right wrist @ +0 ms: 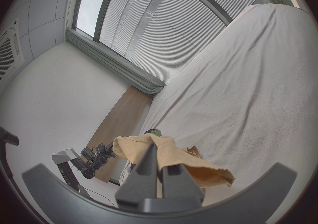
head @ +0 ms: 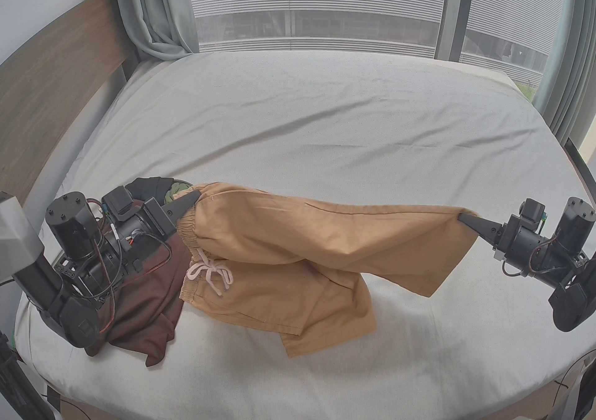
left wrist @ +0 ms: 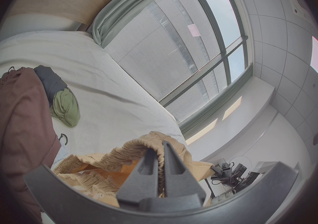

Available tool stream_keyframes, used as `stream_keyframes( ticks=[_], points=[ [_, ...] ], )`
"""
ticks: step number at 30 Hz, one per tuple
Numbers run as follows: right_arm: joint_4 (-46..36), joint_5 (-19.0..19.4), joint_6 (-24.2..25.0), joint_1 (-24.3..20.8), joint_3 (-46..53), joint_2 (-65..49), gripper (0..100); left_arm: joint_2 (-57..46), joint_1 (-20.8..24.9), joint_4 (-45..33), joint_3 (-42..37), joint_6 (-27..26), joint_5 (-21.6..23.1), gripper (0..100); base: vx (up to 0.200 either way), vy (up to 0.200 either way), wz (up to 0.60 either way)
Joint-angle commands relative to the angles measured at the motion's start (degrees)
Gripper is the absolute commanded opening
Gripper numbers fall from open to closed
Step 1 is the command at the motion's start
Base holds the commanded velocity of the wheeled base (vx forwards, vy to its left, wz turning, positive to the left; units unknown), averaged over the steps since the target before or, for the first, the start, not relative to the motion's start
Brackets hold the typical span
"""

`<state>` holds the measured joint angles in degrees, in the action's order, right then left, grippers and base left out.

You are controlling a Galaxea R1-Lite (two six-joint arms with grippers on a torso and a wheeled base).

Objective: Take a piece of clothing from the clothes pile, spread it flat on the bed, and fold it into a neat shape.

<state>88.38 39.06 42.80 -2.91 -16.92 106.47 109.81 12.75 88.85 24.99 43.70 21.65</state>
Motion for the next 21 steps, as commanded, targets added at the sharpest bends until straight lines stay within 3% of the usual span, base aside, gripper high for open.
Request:
stream_keyframes(
  ticks=[1, 21],
  points=[
    [0.04, 0.05, 0.0, 0.72, -0.13, 0.23, 0, -0.04, -0.01, 0.01, 0.15, -0.02, -0.03, 0, 0.0, 0.0, 0.0],
    [0.04, 0.05, 0.18, 2.56, -1.45, 1.28, 0, 0.4, -1.06, 0.01, 1.38, 0.33, -0.29, 0, 0.0, 0.0, 0.0]
  ],
)
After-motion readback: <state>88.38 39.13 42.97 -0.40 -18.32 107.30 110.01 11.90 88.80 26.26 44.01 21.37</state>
